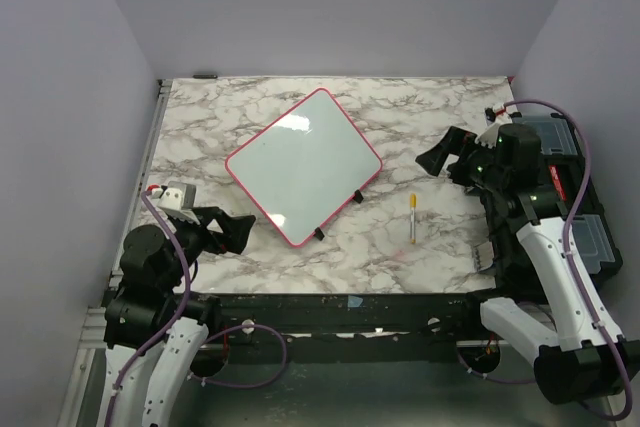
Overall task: Write a sentence on the whiteboard
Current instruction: Open the whiteboard marker at the center of the board.
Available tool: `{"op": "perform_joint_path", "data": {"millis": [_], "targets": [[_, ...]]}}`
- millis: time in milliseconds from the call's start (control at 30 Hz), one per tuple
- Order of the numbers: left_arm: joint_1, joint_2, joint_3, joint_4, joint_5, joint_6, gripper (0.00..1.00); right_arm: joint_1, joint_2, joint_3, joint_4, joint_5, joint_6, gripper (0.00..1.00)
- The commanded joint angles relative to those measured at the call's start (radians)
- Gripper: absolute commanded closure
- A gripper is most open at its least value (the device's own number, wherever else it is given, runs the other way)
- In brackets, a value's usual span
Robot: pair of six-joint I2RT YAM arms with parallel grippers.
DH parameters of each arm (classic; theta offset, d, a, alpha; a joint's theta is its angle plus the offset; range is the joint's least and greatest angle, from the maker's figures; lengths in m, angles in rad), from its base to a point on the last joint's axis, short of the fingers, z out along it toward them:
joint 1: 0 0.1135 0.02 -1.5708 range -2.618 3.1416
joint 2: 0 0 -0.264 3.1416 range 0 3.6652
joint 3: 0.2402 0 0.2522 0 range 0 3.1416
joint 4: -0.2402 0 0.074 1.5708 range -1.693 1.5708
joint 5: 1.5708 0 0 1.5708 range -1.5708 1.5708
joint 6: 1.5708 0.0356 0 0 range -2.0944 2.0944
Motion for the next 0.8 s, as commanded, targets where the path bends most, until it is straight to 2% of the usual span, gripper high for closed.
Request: {"op": "perform_joint_path", "data": {"millis": [0,200,333,533,667,767], "targets": [[0.001,-0.002,-0.008,0.025,0.012,0.012,0.01,0.004,-0.031,-0.011,-0.077,0.038,0.038,0.00],[0.031,0.025,-0.007,0.026,0.030,0.014,0.02,0.003,0.048,0.080,-0.236,0.109,-0.011,0.00],[0.061,0.030,-0.005,0.026,0.032,0.014,0.02,0.004,0.063,0.051,-0.224,0.080,0.014,0.00],[0.079,0.077,-0.002,0.021,0.038,0.014,0.02,0.022,0.128,0.017,-0.240,0.194,0.056,0.00],[0.079,0.105,-0.001,0.018,0.035,0.013,0.01,0.109,0.168,-0.022,-0.209,0.269,0.096,0.00],[0.081,0.117,0.001,0.017,0.032,0.014,0.02,0.223,0.232,-0.036,-0.196,0.413,0.126,0.00]]}}
